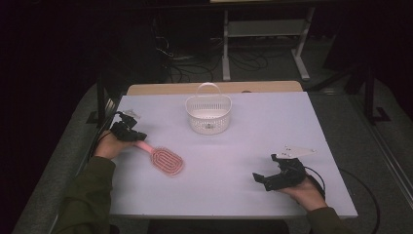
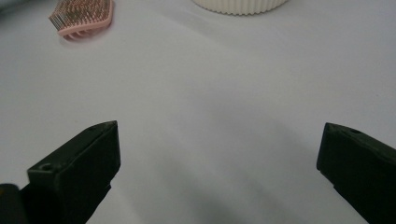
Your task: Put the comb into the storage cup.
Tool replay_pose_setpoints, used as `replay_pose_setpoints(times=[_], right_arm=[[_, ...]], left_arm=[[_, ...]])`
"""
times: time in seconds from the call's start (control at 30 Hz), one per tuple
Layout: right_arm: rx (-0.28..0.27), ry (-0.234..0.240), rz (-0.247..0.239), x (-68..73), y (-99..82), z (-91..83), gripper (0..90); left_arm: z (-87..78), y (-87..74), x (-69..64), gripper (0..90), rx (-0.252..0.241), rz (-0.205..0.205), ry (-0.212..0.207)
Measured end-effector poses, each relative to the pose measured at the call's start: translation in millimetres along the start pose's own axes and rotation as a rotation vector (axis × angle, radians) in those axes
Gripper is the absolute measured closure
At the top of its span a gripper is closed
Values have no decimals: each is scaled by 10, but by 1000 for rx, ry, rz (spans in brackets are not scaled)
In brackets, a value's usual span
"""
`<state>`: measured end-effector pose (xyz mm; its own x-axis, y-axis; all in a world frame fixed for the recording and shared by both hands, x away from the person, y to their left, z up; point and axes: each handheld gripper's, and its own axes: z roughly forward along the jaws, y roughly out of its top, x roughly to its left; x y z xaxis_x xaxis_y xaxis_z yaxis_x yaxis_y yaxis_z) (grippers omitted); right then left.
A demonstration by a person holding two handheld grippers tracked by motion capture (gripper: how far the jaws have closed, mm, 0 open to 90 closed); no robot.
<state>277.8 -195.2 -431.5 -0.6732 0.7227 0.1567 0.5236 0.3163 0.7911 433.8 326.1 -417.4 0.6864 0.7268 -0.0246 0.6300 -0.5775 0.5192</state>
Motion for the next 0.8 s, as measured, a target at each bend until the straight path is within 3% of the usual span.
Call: replay_pose_setpoints(times=[0.8], right_arm=[[1, 3, 1, -5, 2, 15, 0]], left_arm=[[-196, -305, -240, 900, 22, 29, -16]])
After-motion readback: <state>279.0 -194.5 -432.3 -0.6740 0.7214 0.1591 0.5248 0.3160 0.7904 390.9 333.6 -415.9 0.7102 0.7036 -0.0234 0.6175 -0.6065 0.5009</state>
